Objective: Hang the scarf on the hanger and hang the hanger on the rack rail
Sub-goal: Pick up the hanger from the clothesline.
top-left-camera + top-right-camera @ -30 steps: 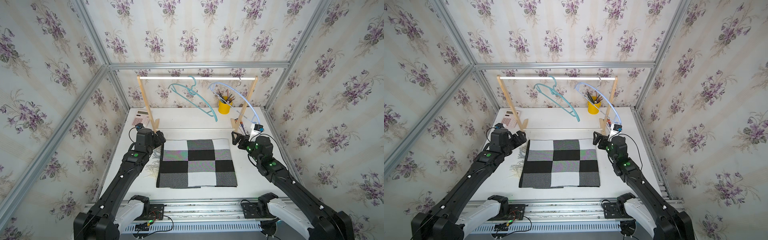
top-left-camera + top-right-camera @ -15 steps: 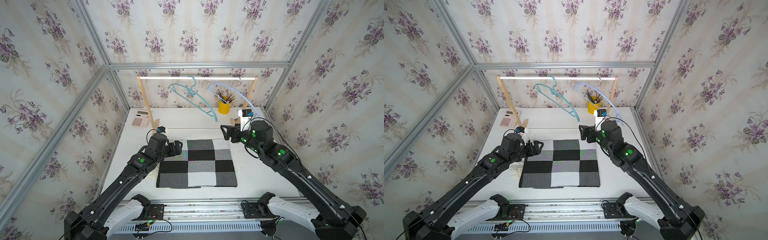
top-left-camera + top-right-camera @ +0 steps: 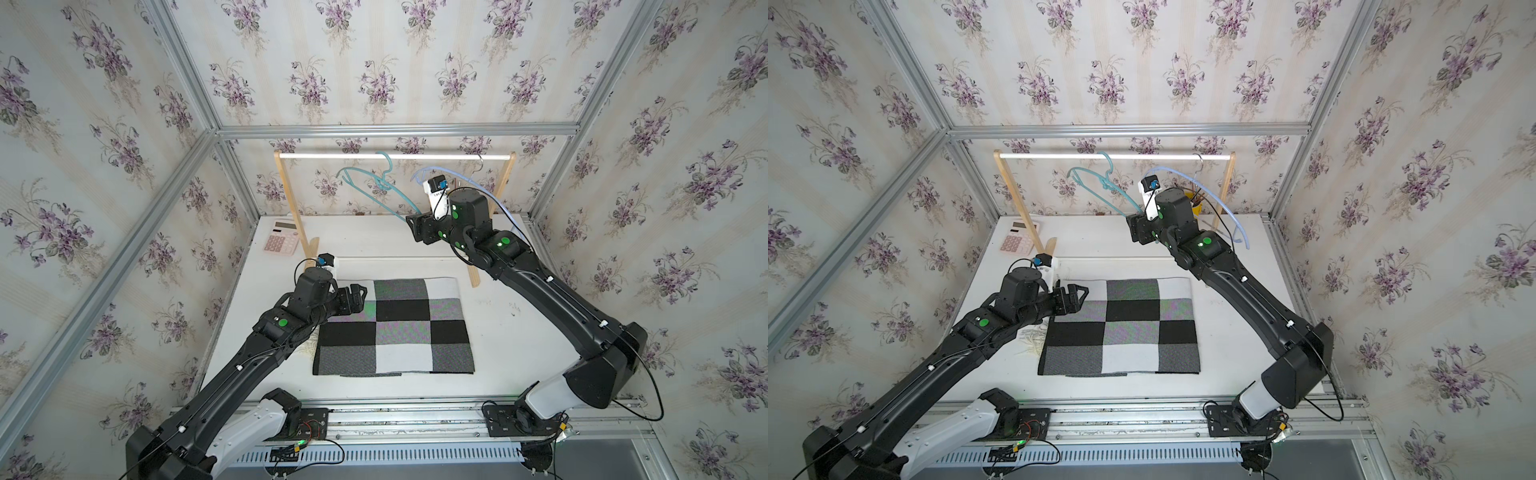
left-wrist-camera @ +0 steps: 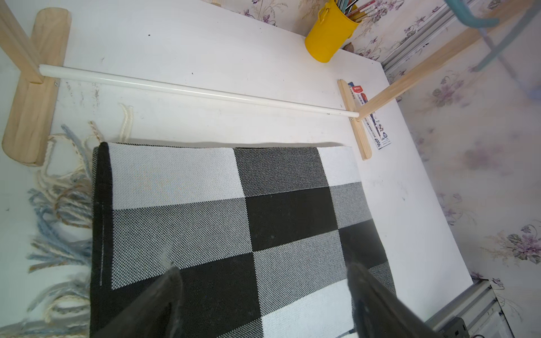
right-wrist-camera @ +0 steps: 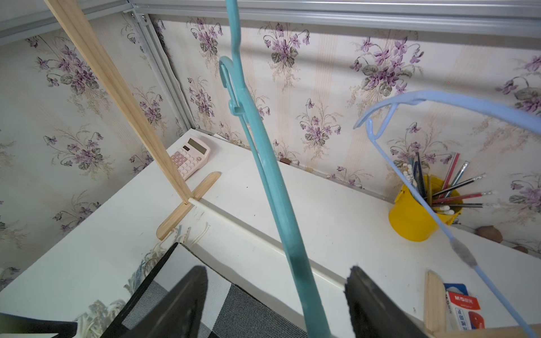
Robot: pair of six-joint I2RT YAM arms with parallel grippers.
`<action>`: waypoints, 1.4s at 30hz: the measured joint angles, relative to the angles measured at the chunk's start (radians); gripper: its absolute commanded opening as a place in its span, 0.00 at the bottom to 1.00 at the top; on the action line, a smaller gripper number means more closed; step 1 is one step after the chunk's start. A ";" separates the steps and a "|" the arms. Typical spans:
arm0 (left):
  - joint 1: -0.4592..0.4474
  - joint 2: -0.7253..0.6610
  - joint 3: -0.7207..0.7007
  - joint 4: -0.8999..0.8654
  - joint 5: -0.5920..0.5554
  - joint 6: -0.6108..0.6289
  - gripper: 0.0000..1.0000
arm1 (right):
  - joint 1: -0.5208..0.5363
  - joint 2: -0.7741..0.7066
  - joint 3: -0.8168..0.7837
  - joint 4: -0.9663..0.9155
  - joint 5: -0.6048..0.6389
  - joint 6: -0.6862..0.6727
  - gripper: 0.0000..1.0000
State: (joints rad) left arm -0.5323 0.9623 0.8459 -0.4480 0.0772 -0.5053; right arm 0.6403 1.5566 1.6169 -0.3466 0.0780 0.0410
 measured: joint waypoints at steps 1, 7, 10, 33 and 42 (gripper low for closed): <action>0.000 -0.002 0.002 0.000 0.003 0.004 0.89 | 0.000 -0.004 0.006 -0.006 0.009 -0.012 0.80; -0.002 -0.021 0.006 0.003 0.029 0.010 0.88 | -0.035 -0.129 0.006 -0.026 0.077 -0.045 0.81; -0.007 -0.013 0.006 0.014 0.050 0.009 0.87 | -0.108 -0.183 -0.026 -0.051 0.094 -0.044 0.82; -0.133 0.143 0.006 0.151 0.121 0.017 0.87 | -0.526 -0.137 -0.082 -0.063 -0.185 0.046 0.97; -0.142 0.151 0.016 0.163 0.141 0.024 0.87 | -0.529 -0.140 -0.128 -0.061 -0.344 0.079 0.89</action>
State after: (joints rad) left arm -0.6739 1.1133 0.8623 -0.2855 0.2180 -0.4812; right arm 0.1112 1.4162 1.4887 -0.4080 -0.2665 0.1196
